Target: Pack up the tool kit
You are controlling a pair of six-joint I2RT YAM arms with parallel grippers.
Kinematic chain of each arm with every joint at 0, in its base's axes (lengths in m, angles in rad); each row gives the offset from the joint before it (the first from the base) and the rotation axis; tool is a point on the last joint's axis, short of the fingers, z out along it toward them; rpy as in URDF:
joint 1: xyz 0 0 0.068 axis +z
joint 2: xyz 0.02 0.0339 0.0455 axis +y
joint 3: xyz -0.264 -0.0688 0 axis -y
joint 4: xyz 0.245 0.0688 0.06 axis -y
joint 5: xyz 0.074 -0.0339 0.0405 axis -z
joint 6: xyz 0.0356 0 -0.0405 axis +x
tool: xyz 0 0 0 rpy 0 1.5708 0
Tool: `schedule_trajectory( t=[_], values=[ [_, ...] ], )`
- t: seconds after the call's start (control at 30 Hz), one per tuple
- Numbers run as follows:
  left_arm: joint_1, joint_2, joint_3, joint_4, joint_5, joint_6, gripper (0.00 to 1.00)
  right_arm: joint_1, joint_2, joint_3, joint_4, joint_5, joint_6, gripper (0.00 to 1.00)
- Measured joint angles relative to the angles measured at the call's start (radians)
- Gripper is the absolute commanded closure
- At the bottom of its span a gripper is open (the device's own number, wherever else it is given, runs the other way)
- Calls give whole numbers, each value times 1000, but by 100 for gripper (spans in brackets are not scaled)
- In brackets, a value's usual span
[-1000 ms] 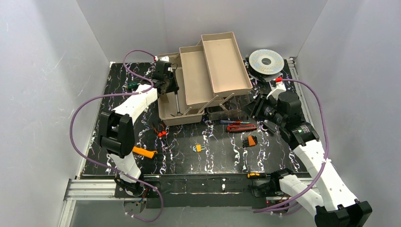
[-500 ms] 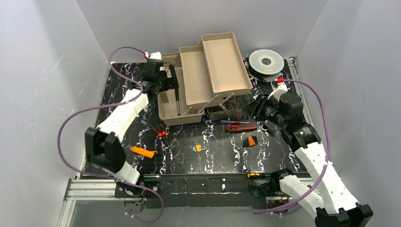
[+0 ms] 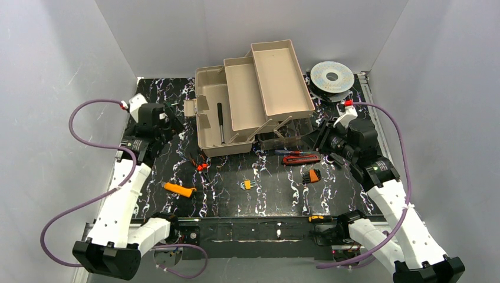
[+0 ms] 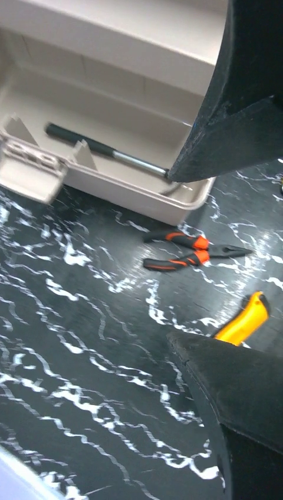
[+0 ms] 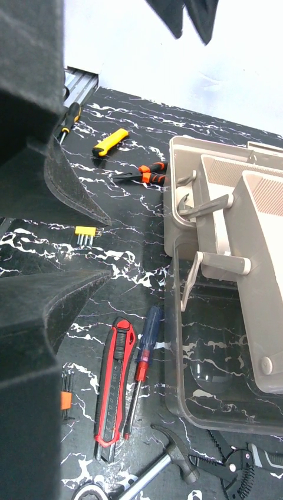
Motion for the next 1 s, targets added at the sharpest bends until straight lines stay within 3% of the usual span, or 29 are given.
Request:
schedule_trajectory(
  t=[0.17, 0.37, 0.53, 0.73, 1.0],
  values=[
    [3, -22, -98, -76, 53, -70, 2, 0, -14, -8, 1, -5, 0, 60],
    [4, -8, -256, -48, 169, -103, 2, 0, -26, -23, 1, -8, 0, 59],
    [4, 113, -341, 19, 220, -153, 7, 0, -35, -48, -6, -11, 0, 59],
    [4, 292, -350, 85, 277, -190, 25, 0, -39, -48, -15, -11, 0, 59],
    [4, 349, -357, 176, 296, -193, 38, 0, -39, -48, -15, -11, -1, 59]
  ],
)
